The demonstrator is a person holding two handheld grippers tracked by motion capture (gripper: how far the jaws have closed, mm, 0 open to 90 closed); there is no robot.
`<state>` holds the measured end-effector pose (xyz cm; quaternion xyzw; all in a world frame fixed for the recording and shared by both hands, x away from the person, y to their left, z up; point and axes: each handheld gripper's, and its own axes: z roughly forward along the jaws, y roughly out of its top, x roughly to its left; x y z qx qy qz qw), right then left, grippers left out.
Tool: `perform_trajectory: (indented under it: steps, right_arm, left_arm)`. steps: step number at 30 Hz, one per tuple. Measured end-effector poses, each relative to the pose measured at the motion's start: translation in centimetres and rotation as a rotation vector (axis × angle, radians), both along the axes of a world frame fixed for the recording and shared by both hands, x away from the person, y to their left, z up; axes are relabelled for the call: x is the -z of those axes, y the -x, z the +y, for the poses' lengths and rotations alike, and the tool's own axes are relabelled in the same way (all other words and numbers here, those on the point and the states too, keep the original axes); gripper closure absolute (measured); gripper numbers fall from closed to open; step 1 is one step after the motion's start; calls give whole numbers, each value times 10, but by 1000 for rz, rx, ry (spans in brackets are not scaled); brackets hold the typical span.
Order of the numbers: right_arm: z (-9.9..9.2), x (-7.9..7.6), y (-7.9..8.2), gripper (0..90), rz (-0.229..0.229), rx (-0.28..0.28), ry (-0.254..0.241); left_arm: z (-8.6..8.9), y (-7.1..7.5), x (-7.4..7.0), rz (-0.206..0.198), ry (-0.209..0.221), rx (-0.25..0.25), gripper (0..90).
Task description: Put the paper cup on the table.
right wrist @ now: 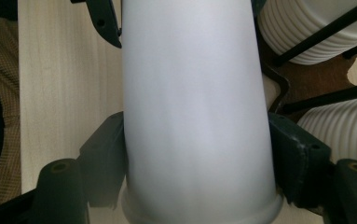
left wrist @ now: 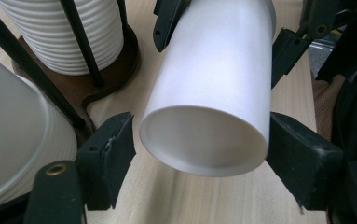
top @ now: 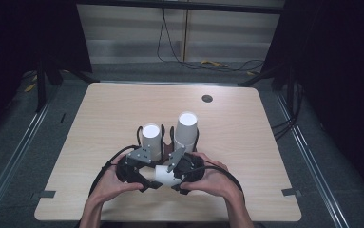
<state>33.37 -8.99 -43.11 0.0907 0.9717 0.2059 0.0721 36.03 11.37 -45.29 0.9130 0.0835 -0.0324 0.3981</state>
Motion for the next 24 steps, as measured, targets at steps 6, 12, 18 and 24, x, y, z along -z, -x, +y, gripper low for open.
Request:
perform_trajectory:
  steps: [6,12,18,24]
  right_arm:
    - [3,1,-2,281,-2,-11,-5]
    - [2,1,-3,282,4,-7,-12]
    - [5,1,-3,281,7,-33,-17]
    - [5,2,-2,276,22,-26,-35]
  left_arm:
    - [0,0,0,0,35,29,297]
    - [-2,-2,1,2,41,32,302]
    - [-8,-1,3,13,33,40,266]
    - [-9,1,2,4,40,61,304]
